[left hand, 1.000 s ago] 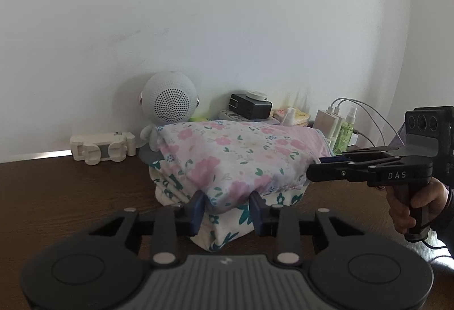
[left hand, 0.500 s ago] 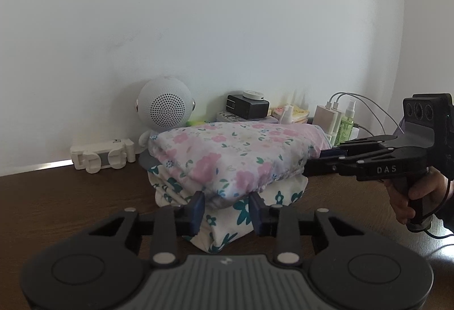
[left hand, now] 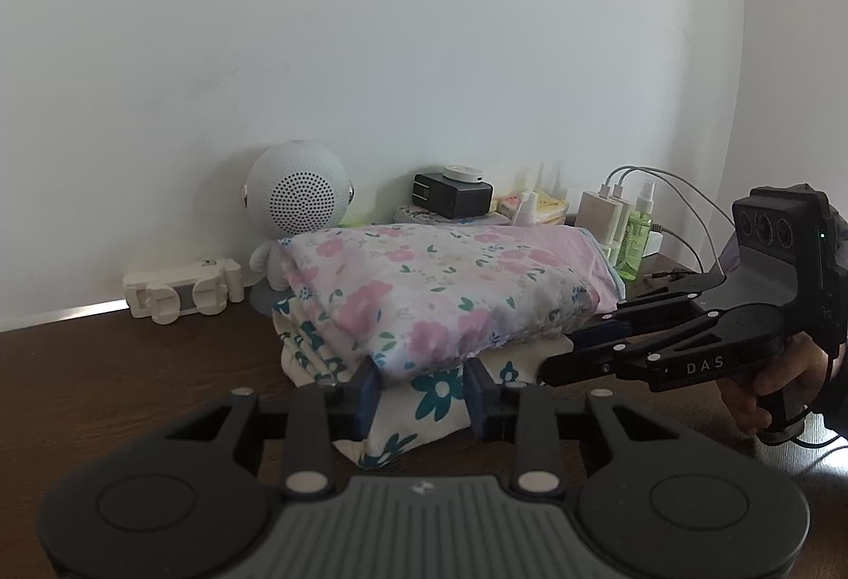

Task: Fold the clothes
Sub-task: 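Lower the dress bundle onto the teal-flower cloth stack with both grippers, then open both grippers and pull them back from the stack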

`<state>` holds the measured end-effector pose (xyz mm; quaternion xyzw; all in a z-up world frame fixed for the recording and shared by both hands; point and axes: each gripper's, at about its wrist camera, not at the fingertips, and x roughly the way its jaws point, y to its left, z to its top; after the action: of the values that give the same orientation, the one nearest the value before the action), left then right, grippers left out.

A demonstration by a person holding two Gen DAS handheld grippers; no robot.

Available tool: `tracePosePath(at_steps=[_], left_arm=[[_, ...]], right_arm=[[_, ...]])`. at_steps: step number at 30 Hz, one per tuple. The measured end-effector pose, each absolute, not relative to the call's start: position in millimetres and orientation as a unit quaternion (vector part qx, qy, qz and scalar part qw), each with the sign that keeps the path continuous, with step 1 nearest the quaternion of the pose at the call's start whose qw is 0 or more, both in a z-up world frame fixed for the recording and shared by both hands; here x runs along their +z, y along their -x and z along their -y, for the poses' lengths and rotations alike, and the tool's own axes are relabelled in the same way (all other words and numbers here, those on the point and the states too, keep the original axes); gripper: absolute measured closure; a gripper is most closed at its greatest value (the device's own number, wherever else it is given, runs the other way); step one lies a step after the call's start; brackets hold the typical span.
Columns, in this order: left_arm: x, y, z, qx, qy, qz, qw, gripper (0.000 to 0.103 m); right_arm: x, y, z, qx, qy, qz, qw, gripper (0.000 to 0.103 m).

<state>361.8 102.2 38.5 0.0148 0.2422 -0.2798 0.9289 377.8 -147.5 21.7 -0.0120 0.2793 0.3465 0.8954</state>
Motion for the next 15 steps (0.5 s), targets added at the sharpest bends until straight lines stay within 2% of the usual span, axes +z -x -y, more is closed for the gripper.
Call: tracePosePath(at_steps=[2, 3, 4, 6, 7, 8, 11, 13, 14, 15], left_arm=[[38, -362, -104, -0.281, -0.014, -0.245, 0.928, 0.07], [39, -363, -106, -0.283, -0.013, -0.246, 0.927, 0.07], [39, -363, -107, -0.285, -0.013, -0.247, 0.926, 0.07], [39, -363, -109, -0.288, -0.013, -0.248, 0.925, 0.07], [39, -364, -110, -0.288, -0.013, -0.248, 0.925, 0.07], [38, -365, -111, -0.287, -0.012, -0.249, 0.925, 0.07], [36, -368, -113, -0.29, -0.008, -0.261, 0.921, 0.069], [39, -365, -116, -0.288, -0.031, -0.268, 0.919, 0.069], [44, -362, -117, -0.286, -0.051, -0.275, 0.916, 0.063], [50, -357, -119, -0.278, -0.074, -0.279, 0.916, 0.06]], right_arm=[[26, -374, 152, 0.337, 0.006, -0.266, 0.903, 0.07], [28, -372, 155, 0.333, 0.003, -0.259, 0.907, 0.061], [31, -372, 157, 0.332, -0.004, -0.252, 0.909, 0.057], [36, -375, 159, 0.336, -0.017, -0.245, 0.909, 0.06], [38, -378, 158, 0.341, -0.023, -0.244, 0.908, 0.068], [39, -380, 157, 0.342, -0.023, -0.247, 0.906, 0.072], [39, -380, 156, 0.334, -0.018, -0.251, 0.908, 0.073], [43, -371, 160, 0.324, -0.012, -0.25, 0.912, 0.062], [46, -364, 163, 0.317, -0.007, -0.248, 0.915, 0.058], [52, -356, 169, 0.311, -0.005, -0.246, 0.918, 0.049]])
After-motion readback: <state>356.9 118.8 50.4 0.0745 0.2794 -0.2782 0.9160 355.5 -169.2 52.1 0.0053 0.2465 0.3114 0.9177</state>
